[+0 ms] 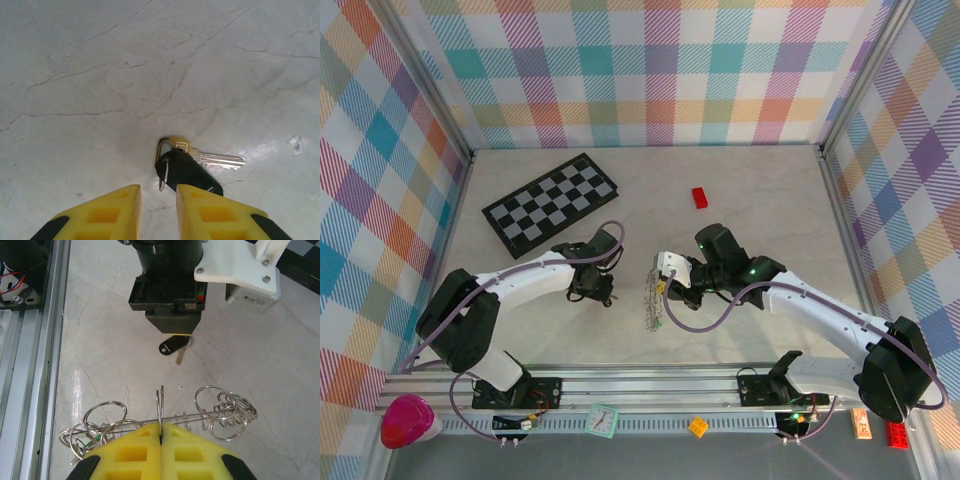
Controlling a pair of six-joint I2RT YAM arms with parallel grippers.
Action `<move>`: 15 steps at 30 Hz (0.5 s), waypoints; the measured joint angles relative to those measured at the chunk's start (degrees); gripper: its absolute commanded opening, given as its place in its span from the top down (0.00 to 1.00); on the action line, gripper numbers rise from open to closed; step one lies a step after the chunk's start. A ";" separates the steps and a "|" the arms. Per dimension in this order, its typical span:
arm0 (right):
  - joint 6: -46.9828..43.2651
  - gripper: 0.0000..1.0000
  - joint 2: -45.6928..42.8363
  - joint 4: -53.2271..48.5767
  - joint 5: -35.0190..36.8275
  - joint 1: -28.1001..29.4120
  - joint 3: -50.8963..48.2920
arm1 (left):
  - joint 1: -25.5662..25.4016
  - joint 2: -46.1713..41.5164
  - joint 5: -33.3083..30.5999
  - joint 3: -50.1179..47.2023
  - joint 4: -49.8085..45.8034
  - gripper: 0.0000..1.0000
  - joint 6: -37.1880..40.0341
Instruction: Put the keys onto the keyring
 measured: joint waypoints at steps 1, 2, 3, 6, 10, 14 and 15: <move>0.00 1.00 0.00 0.00 0.02 0.00 0.00 | 0.11 0.44 0.20 0.02 0.02 0.77 0.15; 0.00 1.00 0.00 0.00 0.07 0.00 0.02 | 0.31 1.03 0.39 0.13 -0.02 0.77 0.37; 0.00 1.00 -0.02 0.00 0.17 0.00 0.00 | 0.42 1.73 0.74 0.35 -0.04 0.77 0.59; 0.00 1.00 -0.02 -0.02 0.20 0.00 0.02 | 0.68 3.50 1.46 1.03 0.02 0.77 1.29; 0.00 1.00 0.00 -0.17 0.22 0.00 0.02 | 0.94 4.48 2.36 1.81 -0.07 0.82 1.68; 0.00 1.00 -0.02 -0.17 0.37 0.00 0.02 | 1.18 5.33 2.73 2.82 -0.02 0.85 2.29; 0.00 1.00 -0.02 -0.17 0.37 0.00 0.00 | 1.25 5.35 2.75 2.86 -0.04 0.86 2.36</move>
